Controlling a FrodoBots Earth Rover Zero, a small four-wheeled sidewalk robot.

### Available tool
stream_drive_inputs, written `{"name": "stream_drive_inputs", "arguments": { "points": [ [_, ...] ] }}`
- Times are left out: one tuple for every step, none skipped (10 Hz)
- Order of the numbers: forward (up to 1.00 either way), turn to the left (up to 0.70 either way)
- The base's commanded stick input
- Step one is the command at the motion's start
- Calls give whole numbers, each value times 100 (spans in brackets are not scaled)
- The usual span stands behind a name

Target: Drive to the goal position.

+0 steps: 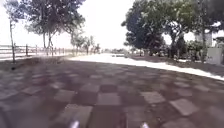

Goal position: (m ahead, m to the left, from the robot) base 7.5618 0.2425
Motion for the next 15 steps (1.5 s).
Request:
{"name": "stream_drive_inputs", "arguments": {
  "points": [
    [100,0],
    [100,0],
    [100,0],
    [100,0],
    [100,0],
    [100,0],
    [100,0],
    [100,0],
    [100,0],
    [100,0],
    [100,0],
    [100,0],
    [100,0],
    [100,0],
    [100,0]
  ]
}}
